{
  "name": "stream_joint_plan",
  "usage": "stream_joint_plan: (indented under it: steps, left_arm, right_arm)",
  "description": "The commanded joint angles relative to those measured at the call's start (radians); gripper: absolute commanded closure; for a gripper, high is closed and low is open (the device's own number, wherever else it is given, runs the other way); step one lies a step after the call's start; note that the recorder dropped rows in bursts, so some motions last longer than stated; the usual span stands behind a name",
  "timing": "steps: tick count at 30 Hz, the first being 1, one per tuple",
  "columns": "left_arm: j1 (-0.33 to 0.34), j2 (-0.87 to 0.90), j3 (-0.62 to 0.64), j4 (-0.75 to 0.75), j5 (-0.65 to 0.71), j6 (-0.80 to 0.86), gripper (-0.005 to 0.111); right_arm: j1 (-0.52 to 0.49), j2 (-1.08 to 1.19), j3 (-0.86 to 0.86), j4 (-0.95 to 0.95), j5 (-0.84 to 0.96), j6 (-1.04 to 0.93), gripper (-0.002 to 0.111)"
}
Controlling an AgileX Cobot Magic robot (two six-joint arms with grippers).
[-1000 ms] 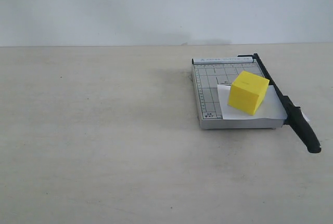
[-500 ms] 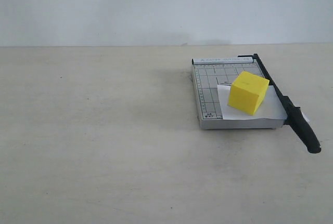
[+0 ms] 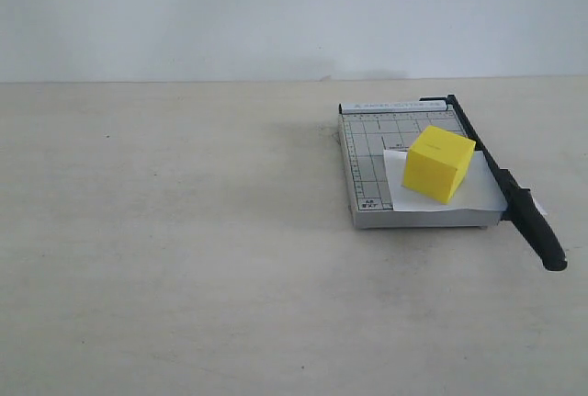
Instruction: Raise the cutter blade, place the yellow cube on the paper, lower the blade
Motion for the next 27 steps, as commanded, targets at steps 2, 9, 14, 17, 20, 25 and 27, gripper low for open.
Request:
stream_joint_plan:
  steps: [2,9,14,17,20,25,27]
  left_arm:
    - [0.001,-0.004,0.003,0.001,-0.003,0.002,0.102]
    - [0.001,-0.004,0.003,0.001,-0.003,0.002,0.102]
    - [0.001,-0.004,0.003,0.001,-0.003,0.002,0.102]
    - [0.001,-0.004,0.003,0.001,-0.003,0.002,0.102]
    - [0.001,-0.004,0.003,0.001,-0.003,0.002,0.102]
    - [0.001,-0.004,0.003,0.001,-0.002,0.002,0.102]
    - [0.001,-0.004,0.003,0.001,-0.002,0.002,0.102]
  right_arm:
    - [-0.003,-0.006,0.0,0.019,-0.014,0.005,0.109]
    - [-0.003,-0.006,0.0,0.033,-0.026,0.007,0.109]
    - [-0.003,-0.006,0.0,0.033,-0.028,0.006,0.109]
    - [-0.003,-0.006,0.0,0.033,-0.028,0.006,0.109]
    - [-0.003,-0.006,0.0,0.052,-0.028,0.009,0.109]
    - [-0.003,-0.006,0.0,0.055,-0.105,0.009,0.109]
    - [-0.003,-0.006,0.0,0.055,-0.133,0.009,0.109]
